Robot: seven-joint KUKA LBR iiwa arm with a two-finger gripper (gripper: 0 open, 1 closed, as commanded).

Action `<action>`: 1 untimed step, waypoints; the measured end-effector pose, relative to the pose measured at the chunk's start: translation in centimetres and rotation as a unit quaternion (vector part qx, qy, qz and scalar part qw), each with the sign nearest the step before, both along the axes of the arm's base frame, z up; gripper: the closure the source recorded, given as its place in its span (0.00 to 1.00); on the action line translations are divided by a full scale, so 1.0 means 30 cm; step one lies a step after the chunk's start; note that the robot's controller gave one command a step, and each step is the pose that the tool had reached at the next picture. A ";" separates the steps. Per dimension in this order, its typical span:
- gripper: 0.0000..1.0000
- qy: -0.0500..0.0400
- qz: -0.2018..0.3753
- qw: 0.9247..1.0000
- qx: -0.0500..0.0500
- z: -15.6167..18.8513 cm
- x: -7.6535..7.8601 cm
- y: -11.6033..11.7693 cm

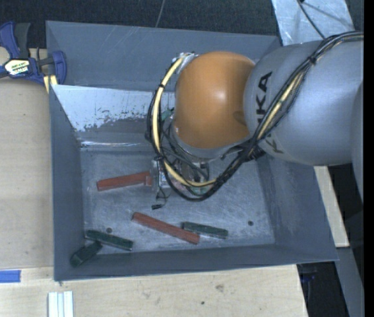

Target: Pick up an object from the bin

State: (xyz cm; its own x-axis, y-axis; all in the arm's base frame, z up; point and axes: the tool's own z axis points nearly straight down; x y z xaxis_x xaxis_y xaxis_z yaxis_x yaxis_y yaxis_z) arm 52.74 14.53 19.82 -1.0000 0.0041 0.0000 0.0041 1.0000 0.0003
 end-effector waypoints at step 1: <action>1.00 -0.005 -0.003 1.000 0.001 0.050 0.000 -0.024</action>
Offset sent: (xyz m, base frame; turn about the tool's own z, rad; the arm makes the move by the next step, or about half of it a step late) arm -0.0108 -0.0335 0.0526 -0.4968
